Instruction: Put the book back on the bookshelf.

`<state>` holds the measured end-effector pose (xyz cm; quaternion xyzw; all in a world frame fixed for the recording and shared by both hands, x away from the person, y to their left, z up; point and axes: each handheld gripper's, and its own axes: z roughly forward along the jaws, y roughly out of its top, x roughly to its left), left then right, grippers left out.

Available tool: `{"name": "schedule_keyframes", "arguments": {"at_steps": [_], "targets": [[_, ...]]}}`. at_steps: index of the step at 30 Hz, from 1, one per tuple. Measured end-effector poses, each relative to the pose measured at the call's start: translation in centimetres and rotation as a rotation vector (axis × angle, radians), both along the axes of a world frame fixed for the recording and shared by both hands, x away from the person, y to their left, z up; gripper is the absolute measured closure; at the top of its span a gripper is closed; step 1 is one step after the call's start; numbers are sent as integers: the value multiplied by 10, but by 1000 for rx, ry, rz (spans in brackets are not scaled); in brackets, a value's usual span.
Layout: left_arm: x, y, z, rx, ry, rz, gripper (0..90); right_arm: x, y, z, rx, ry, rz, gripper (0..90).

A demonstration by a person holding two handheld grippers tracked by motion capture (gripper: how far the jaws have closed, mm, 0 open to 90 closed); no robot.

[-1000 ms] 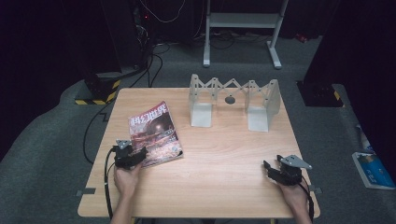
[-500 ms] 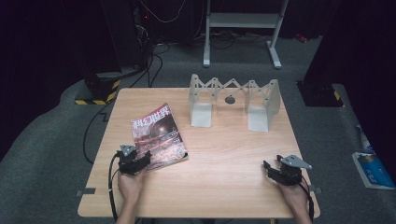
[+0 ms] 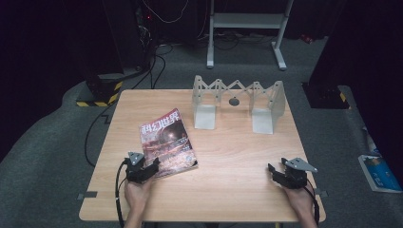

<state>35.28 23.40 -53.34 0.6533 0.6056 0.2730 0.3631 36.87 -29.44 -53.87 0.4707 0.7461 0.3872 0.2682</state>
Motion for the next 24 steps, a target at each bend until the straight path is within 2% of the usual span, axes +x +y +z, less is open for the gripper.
{"name": "schedule_keyframes", "arguments": {"at_steps": [14,18,19,21,24], "targets": [[-12,-15,0,12,-9,-14,378,-4,3,4,3,40,6,447],[-16,-19,0,13,-11,-28,379,-7,7,7,-6,58,10,553],[-16,-19,0,13,-11,-28,378,-7,7,7,-6,58,10,553],[-17,-20,0,10,-8,-33,378,-6,11,8,0,65,19,578],[-18,-21,0,14,-12,-29,379,-3,21,13,40,43,17,614]]}}
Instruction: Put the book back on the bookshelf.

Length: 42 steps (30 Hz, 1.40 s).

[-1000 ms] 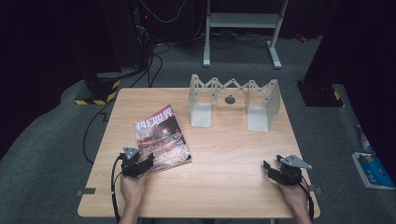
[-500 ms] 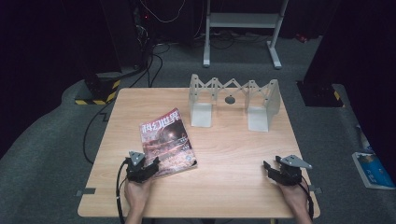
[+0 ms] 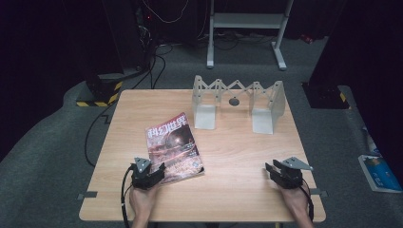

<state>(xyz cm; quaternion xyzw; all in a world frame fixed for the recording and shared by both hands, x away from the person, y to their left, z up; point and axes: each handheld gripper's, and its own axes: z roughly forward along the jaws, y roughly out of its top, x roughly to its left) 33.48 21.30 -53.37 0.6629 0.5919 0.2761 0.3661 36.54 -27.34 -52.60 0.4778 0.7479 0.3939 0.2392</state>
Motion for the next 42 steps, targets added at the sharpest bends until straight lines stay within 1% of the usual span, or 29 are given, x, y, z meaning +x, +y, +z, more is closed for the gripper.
{"name": "schedule_keyframes", "arguments": {"at_steps": [1,2,3,4,5,6,7,8,9,10,11,12,13,14,15,19,20,21,22,23,26,27,28,29,30,35,38,40,42], "targets": [[-1,-1,0,-6,3,1,379,3,10,6,40,-15,14,638],[-1,-1,0,-4,3,0,379,3,10,6,40,-15,14,638],[-1,-1,0,-4,2,-1,379,6,17,9,45,-17,29,648],[-1,0,0,-4,-1,-3,378,11,34,13,39,-17,71,667],[-1,0,0,-4,-1,-3,378,13,42,15,33,-9,95,675],[0,0,0,-4,-2,-6,378,16,50,15,29,-6,118,684],[0,0,0,-4,-2,-6,377,16,50,15,29,-6,118,684],[0,0,0,-5,-3,-6,377,22,65,15,29,24,157,700],[0,0,0,-6,-3,-8,377,22,65,15,29,24,157,700],[0,1,0,-9,0,-10,376,27,78,14,29,38,188,716],[0,1,0,-9,0,-10,376,27,78,14,29,38,188,716],[0,1,0,-12,1,-9,375,31,90,13,30,56,218,731],[0,2,0,-11,0,-11,375,31,90,13,30,56,218,731],[0,2,-1,-18,1,-10,374,34,102,13,27,70,245,746],[0,2,-1,-18,1,-10,373,34,102,13,27,70,245,746],[1,3,-1,-32,8,-11,365,41,122,12,19,90,294,776],[1,4,-1,-34,9,-12,360,45,133,11,13,100,310,798],[1,4,-1,-35,9,-14,360,45,133,11,13,100,310,798],[1,4,-1,-34,9,-19,352,49,143,10,16,111,318,819],[1,4,-1,-34,9,-19,350,49,143,10,16,111,318,819],[1,4,-1,-32,10,-24,344,56,162,9,16,121,342,839],[1,4,-1,-32,10,-24,343,56,162,9,16,121,342,839],[1,4,-1,-33,10,-25,343,58,171,9,11,130,351,841],[1,4,-1,-33,10,-25,343,58,171,9,11,130,351,841],[1,5,-1,-33,10,-25,342,60,178,9,7,128,359,841],[1,5,-1,-36,10,-27,339,64,193,6,-2,134,368,840],[2,5,-1,-47,12,-26,336,67,202,5,-19,130,373,840],[3,6,-1,-52,13,-25,335,68,207,5,-19,121,375,840],[4,7,0,-58,15,-27,338,70,211,3,-21,126,374,838]]}}
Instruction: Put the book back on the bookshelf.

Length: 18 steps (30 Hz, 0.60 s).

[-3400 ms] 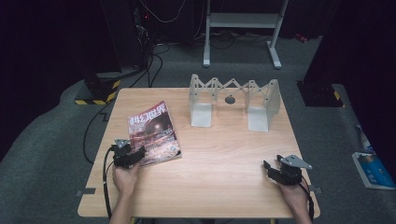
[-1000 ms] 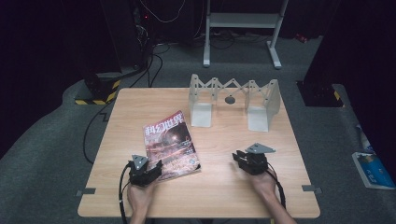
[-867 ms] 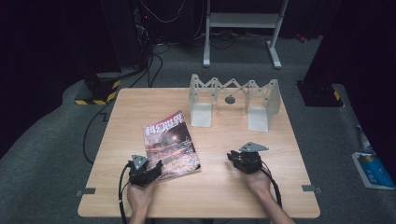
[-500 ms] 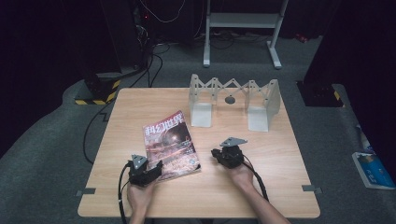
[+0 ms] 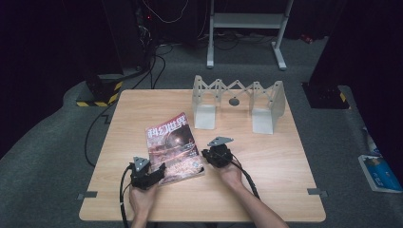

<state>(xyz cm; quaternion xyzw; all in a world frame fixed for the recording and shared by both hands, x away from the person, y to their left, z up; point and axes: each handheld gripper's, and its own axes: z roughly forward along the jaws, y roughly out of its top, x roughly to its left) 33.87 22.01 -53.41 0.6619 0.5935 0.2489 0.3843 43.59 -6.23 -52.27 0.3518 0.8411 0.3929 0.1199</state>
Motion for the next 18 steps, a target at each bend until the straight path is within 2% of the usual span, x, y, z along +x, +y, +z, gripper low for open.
{"name": "schedule_keyframes", "arguments": {"at_steps": [8,9,11,16,18], "targets": [[11,1,1,1,9,20,338,8,14,-2,-26,-19,-6,819],[13,2,1,-4,11,21,338,8,14,-2,-26,-19,-6,819],[16,6,1,-45,11,33,344,10,16,-3,-20,-24,-15,819],[26,8,4,-30,37,33,348,12,17,-3,-6,-14,-29,818],[28,7,4,-26,35,44,353,13,17,-3,-6,-11,-30,818]]}}
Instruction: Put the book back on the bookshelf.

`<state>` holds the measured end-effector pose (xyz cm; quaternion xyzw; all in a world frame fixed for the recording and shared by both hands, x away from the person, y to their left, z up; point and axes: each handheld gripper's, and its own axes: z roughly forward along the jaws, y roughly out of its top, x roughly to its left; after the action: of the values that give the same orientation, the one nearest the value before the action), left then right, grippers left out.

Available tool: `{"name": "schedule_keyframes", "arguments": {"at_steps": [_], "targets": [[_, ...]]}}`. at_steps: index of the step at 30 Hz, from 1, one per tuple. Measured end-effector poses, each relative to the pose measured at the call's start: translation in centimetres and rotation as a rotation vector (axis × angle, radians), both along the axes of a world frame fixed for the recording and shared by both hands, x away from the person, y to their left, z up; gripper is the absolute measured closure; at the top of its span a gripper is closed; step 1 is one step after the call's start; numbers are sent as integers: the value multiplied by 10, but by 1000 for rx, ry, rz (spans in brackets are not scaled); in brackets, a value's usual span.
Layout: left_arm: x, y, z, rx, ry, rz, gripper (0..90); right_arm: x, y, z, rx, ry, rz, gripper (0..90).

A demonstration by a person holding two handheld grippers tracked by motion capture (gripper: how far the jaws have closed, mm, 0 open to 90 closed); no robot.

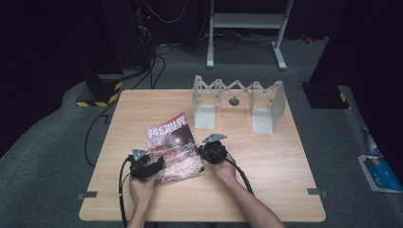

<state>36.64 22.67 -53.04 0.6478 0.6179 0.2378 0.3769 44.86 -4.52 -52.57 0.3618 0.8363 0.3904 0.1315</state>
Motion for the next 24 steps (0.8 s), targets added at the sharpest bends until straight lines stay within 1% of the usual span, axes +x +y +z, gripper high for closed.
{"name": "schedule_keyframes", "arguments": {"at_steps": [4,6,7,8,10,12,13,17,18,21,24], "targets": [[-1,-1,0,33,-3,0,378,1,0,0,4,7,0,830],[-2,-3,0,38,2,4,385,0,1,0,3,13,4,857],[-3,-3,0,41,3,5,386,-1,2,1,-1,13,8,888],[-3,-4,1,44,6,5,386,-1,2,1,-1,13,8,888],[-6,-4,1,45,4,7,391,-4,2,1,-11,13,18,896],[-11,-5,0,43,-3,4,395,-5,1,1,-12,15,28,896],[-11,-5,0,43,-3,4,396,-5,1,1,-12,15,28,896],[-16,-6,1,46,3,-2,400,-11,-1,2,-14,19,39,897],[-20,-7,1,49,7,-8,403,-13,-2,2,-21,19,50,896],[-23,-8,1,47,10,-12,404,-16,-4,3,-26,16,62,896],[-30,-10,1,49,7,-13,407,-22,-7,3,-27,16,74,896]]}}
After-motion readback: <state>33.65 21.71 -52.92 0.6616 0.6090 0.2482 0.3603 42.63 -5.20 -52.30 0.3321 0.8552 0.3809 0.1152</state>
